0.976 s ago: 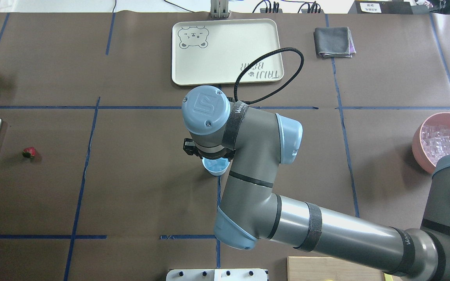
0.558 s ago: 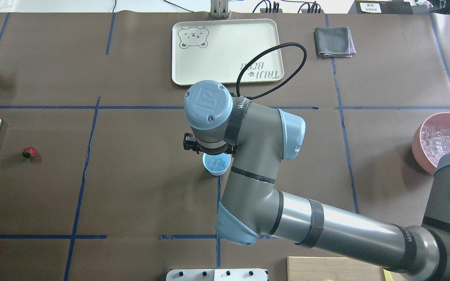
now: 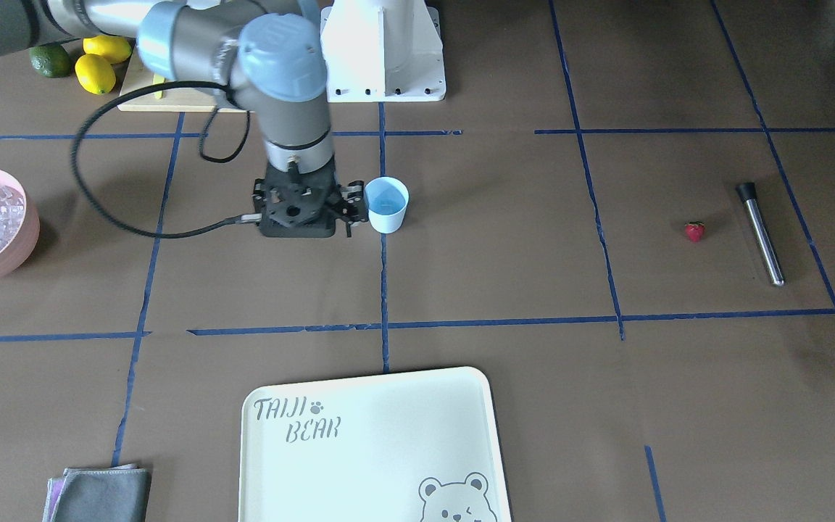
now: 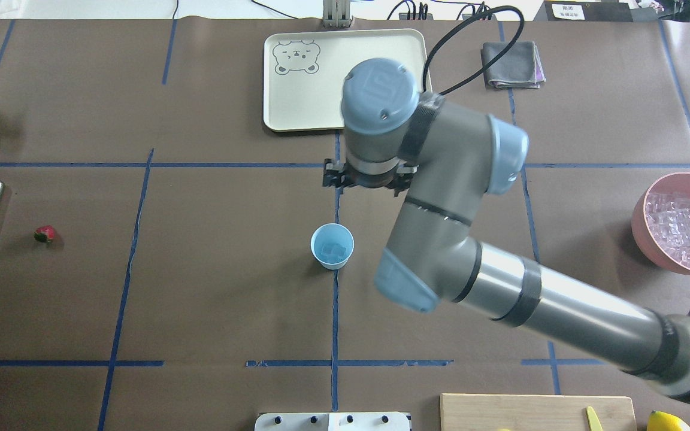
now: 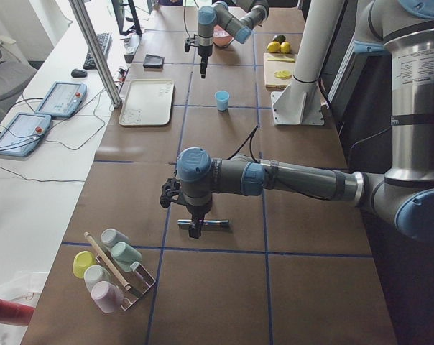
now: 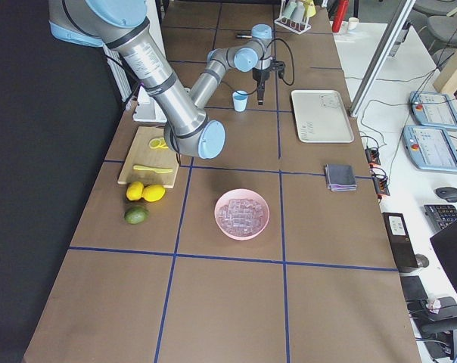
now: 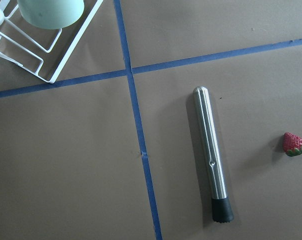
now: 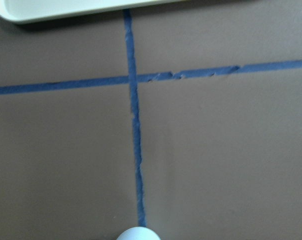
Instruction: Mash ice and strawberries in cup
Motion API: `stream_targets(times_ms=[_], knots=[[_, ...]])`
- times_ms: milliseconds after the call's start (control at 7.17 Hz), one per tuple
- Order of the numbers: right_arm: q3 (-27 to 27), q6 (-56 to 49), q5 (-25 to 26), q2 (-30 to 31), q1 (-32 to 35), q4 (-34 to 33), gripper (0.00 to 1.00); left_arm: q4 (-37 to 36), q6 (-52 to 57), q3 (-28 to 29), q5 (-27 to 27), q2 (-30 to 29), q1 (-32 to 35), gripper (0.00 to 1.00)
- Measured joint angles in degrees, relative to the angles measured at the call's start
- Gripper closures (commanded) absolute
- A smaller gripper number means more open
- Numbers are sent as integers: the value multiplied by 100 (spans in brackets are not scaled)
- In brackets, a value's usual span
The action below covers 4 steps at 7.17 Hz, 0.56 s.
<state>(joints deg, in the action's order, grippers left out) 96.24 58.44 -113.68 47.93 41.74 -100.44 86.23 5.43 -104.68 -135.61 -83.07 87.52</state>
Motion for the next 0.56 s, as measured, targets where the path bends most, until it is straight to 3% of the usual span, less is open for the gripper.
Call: stream_targets(times_ms=[558], knots=[[121,-3612,-1189,1488,2184,11,1,24,-42,31,-29,-73,-27,0]])
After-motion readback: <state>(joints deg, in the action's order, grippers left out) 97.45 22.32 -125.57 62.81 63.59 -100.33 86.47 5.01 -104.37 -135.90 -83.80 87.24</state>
